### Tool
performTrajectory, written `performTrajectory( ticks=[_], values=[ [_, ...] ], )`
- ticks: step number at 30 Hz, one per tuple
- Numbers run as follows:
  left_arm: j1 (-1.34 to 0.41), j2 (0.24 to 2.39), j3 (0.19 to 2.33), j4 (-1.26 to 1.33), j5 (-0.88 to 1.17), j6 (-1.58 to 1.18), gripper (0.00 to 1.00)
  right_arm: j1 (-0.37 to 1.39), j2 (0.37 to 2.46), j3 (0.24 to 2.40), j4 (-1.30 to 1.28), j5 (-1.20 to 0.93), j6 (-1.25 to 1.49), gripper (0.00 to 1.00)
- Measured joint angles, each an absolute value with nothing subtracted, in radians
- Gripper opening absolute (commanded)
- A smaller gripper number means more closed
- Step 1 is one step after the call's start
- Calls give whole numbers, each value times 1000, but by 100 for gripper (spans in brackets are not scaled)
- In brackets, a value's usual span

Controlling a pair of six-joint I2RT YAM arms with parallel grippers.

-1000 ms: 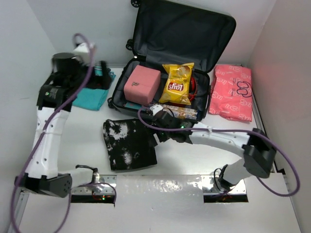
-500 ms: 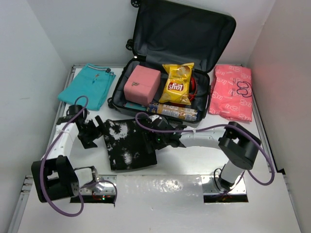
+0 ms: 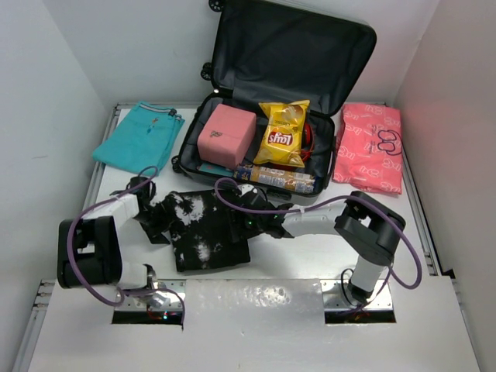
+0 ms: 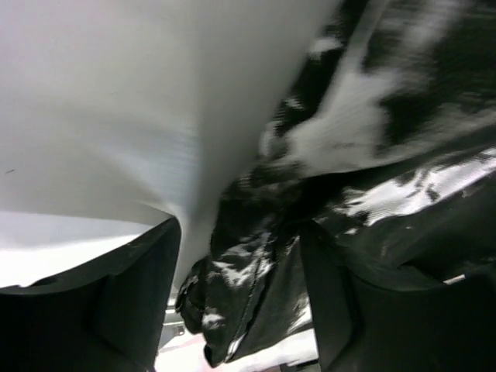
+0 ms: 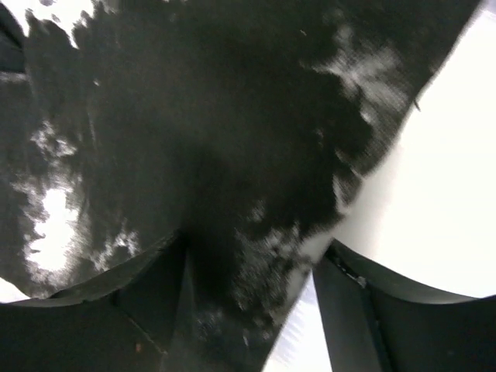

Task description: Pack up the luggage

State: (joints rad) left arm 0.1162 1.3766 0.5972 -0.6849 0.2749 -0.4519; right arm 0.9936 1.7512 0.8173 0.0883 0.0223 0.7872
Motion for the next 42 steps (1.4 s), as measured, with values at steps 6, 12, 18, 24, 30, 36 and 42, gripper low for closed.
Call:
performTrajectory(
  ticks=[6, 12, 18, 24, 30, 36, 42],
  values=[
    [17, 1338, 567, -595, 289, -467, 47, 992, 1809, 855, 141, -6, 792, 47],
    [10, 1324, 530, -511, 329, -476, 0, 984, 1828, 874, 138, -27, 791, 21],
    [7, 1320, 546, -518, 310, -455, 0, 979, 1834, 900, 101, -36, 783, 0],
    [-1, 1281, 632, -593, 294, -364, 0, 984, 1832, 918, 95, -32, 774, 0],
    [-1, 1214, 653, -628, 297, -339, 0, 985, 1801, 919, 89, -32, 759, 0],
    [-6, 1202, 737, -733, 299, -295, 0, 994, 1755, 937, 53, -28, 724, 0],
    [-6, 1169, 880, -869, 294, -227, 0, 1015, 1736, 1031, -15, -23, 663, 0]
  ],
)
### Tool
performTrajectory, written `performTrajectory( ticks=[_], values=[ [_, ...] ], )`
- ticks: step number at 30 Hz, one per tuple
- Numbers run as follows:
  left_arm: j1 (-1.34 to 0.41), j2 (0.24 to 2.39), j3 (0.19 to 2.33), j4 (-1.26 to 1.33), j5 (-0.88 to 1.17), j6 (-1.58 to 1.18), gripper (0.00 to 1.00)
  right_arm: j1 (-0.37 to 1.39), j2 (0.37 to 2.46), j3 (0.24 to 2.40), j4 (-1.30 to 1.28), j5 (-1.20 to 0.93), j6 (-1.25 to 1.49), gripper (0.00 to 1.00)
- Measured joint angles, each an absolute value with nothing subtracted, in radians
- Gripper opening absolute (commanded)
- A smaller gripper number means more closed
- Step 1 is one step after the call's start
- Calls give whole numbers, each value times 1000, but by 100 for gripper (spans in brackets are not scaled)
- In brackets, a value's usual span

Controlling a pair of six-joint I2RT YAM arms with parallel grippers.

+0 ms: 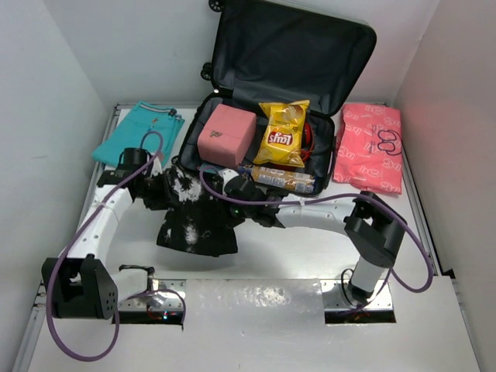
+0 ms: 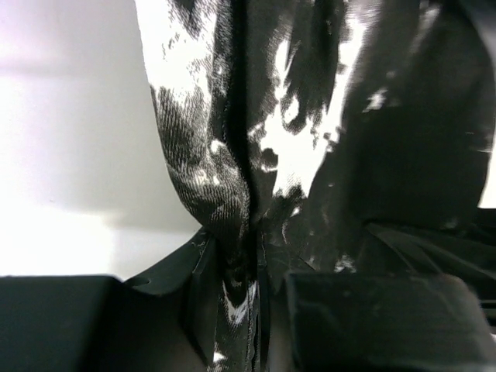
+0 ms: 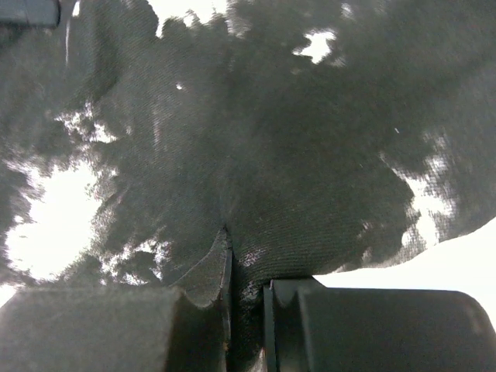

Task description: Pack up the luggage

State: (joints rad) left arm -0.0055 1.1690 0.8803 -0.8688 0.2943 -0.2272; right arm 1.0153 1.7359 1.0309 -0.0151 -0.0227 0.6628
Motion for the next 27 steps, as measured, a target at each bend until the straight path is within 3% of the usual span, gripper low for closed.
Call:
performTrajectory(
  ticks=[8, 16, 27],
  values=[
    [-6, 1126, 1146, -1006, 360, -101, 0, 1030, 1695, 1151, -81, -26, 614, 0],
    [-16, 1046, 1265, -897, 485, -114, 0, 1018, 1576, 1237, -149, 98, 537, 0],
    [-323, 1467, 1606, -569, 449, -274, 0, 753, 1380, 1244, -294, 252, 424, 0]
  ],
)
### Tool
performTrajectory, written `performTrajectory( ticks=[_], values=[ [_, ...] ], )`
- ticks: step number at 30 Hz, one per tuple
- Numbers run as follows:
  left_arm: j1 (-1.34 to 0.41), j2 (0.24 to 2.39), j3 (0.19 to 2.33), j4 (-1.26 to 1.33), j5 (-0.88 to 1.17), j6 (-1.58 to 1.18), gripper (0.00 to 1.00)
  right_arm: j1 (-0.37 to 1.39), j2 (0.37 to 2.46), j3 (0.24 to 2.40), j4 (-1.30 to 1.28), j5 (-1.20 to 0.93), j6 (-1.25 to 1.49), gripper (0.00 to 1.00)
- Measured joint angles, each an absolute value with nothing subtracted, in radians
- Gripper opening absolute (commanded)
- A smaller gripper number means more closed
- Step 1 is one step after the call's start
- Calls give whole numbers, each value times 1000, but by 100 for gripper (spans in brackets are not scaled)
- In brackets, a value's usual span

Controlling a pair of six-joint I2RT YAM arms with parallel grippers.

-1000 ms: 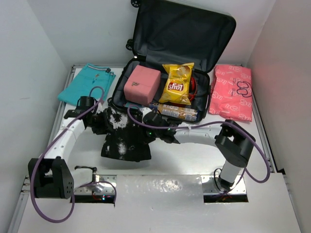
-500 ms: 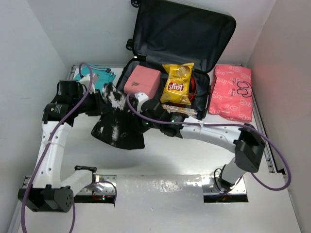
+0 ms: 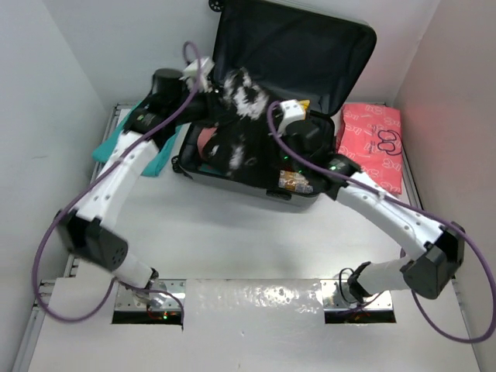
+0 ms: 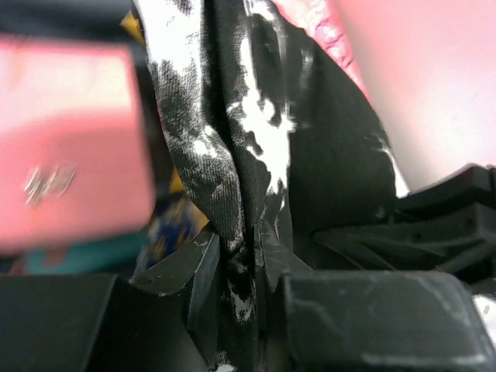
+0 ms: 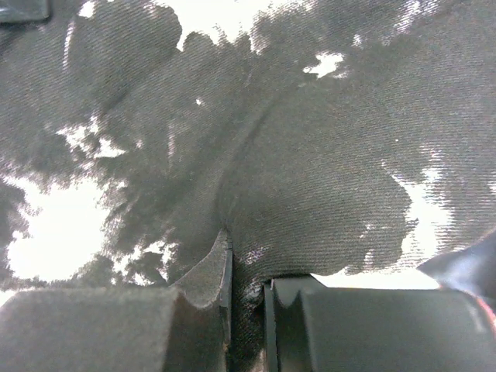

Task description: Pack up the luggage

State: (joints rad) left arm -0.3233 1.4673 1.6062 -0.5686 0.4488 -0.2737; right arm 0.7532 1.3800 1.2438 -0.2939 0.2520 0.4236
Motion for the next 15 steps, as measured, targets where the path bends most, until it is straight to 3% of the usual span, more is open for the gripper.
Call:
performTrajectory(
  ticks=[7, 15],
  values=[
    [-424, 1875, 1991, -453, 426, -406, 0, 457, 1343, 1287, -342, 223, 309, 0],
    [-435, 2094, 2013, -427, 379, -476, 0, 195, 1528, 1297, -346, -32, 290, 0]
  ],
)
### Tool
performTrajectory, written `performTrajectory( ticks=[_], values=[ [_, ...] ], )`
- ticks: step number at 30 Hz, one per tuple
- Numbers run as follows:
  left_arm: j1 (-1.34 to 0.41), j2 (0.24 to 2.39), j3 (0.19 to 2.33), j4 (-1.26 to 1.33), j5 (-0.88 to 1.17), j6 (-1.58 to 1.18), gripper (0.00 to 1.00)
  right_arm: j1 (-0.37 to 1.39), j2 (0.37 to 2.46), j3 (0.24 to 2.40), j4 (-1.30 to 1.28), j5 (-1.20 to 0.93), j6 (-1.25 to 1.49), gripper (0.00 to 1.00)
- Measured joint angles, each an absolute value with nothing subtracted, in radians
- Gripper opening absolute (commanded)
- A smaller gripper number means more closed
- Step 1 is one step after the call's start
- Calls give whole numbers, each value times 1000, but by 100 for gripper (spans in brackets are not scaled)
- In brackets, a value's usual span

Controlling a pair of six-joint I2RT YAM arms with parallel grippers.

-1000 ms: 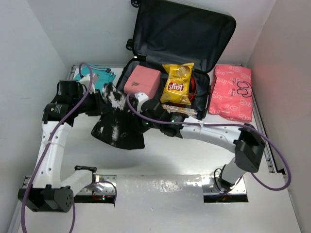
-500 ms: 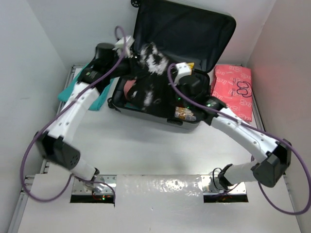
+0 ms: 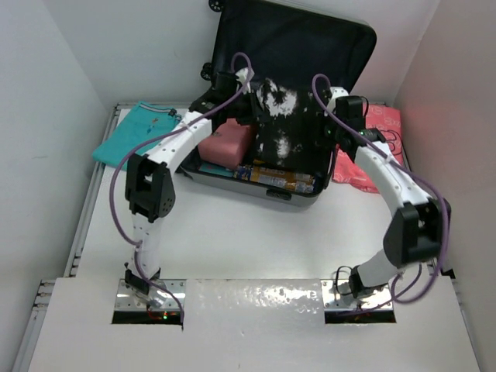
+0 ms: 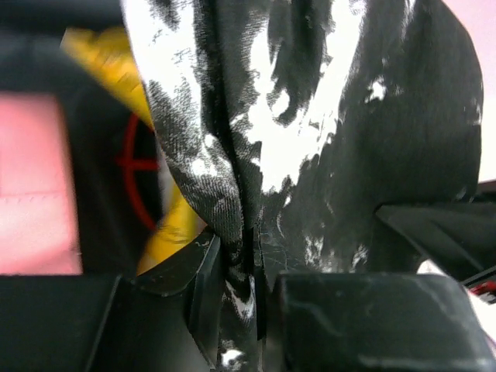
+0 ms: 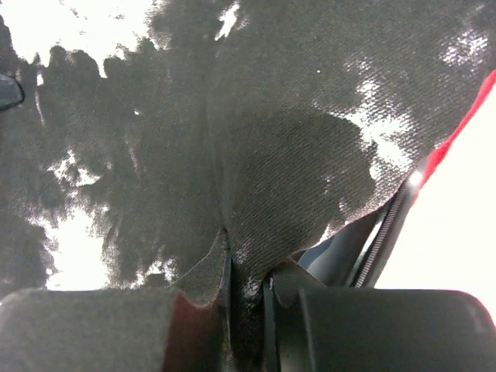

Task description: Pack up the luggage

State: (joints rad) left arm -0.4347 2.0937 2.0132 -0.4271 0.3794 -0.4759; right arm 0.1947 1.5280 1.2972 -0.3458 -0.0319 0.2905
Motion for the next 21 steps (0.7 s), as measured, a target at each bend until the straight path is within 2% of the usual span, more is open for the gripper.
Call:
performTrajectory(
  ticks=[3, 4, 9, 10, 11, 12, 13, 14, 16, 21],
  values=[
    [-444, 2162, 2008, -453, 339, -453, 0, 154, 1619, 1279, -349, -112, 311, 0],
    [-446, 2188, 2009, -462, 326, -440, 0, 148, 1632, 1261, -344, -124, 320, 4],
    [-453, 2259, 2033, -466, 287, -389, 1, 138, 1637, 1198, -300, -160, 367, 39],
    [-453, 2259, 2041, -473, 276, -379, 4, 138, 1637, 1198, -300, -159, 369, 52],
    [-453, 2259, 2049, -477, 263, -370, 14, 136, 1637, 1200, -305, -155, 367, 57],
    [-453, 2259, 2058, -483, 247, -359, 23, 132, 1638, 1205, -319, -149, 362, 66],
    [-453, 2259, 2062, -486, 238, -351, 23, 126, 1641, 1214, -338, -144, 356, 66],
    [-453, 2256, 2065, -490, 224, -342, 31, 117, 1649, 1237, -371, -137, 345, 70],
    [-454, 2244, 2065, -497, 205, -326, 40, 100, 1664, 1288, -416, -113, 321, 75],
    [-449, 2200, 2064, -496, 178, -296, 48, 80, 1671, 1486, -556, -52, 245, 84]
  ],
)
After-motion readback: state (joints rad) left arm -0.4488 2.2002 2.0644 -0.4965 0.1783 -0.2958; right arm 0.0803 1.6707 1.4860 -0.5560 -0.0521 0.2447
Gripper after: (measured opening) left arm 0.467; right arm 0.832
